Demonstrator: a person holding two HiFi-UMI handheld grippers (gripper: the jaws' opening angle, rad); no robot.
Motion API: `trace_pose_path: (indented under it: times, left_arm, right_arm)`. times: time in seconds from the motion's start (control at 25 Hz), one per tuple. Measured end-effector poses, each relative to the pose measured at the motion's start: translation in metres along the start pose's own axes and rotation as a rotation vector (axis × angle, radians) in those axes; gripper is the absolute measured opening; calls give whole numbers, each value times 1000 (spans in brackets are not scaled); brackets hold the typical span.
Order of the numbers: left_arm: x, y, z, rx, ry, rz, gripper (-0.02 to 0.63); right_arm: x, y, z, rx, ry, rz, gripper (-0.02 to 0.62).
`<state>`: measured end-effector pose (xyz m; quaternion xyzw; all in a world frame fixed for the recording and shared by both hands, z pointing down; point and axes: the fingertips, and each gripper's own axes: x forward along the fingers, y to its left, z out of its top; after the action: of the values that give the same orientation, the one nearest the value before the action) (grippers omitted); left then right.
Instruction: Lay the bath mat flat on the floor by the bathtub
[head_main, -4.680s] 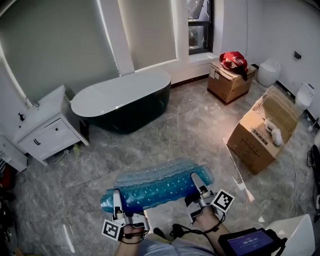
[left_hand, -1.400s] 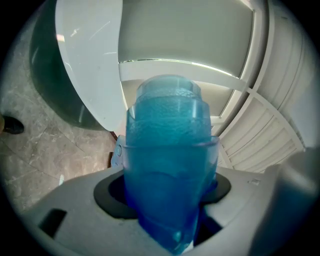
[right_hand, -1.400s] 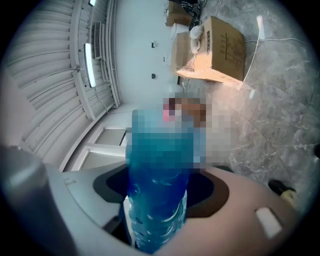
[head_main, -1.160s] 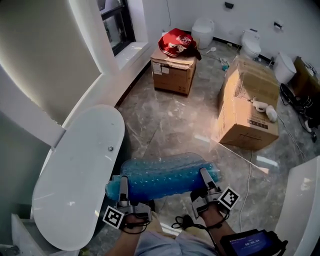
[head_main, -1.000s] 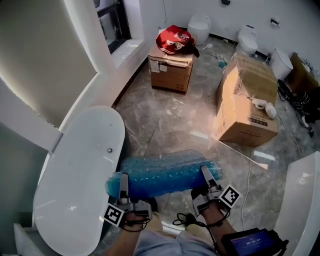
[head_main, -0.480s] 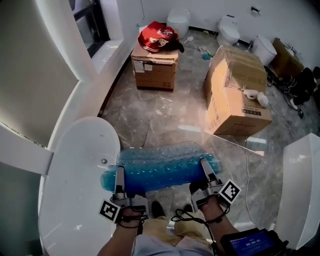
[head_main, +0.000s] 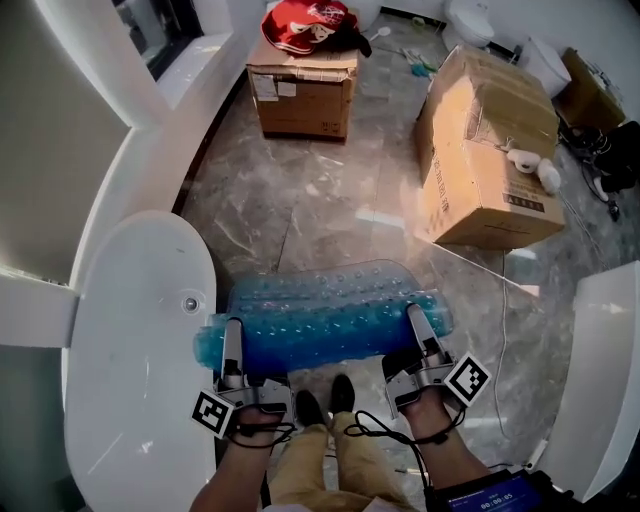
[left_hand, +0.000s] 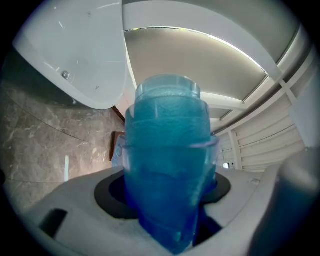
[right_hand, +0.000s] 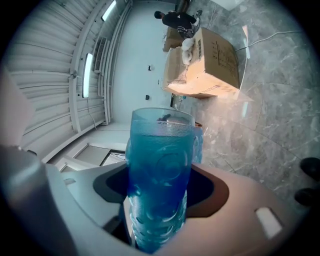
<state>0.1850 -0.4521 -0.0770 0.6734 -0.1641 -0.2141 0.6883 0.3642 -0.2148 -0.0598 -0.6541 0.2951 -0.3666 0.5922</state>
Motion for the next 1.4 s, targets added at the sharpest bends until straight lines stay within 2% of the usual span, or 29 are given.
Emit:
trace_pose_path:
  times: [0.28,0.56,1.0,1.4]
  left_arm:
    - [33,105,-2,-5,0,30,302]
    - [45,215,11,2,13,39,302]
    - [51,397,76,-1,23,36,304]
    - [81,551,117,13,9,13,313]
  right_arm:
    - [46,-97,21,-4,8,-36,314]
    - [77,-205,16,5,20,-50,314]
    - [140,-381,-37,0,70,-48,314]
    - [222,-534,-56,-12,133,-38,314]
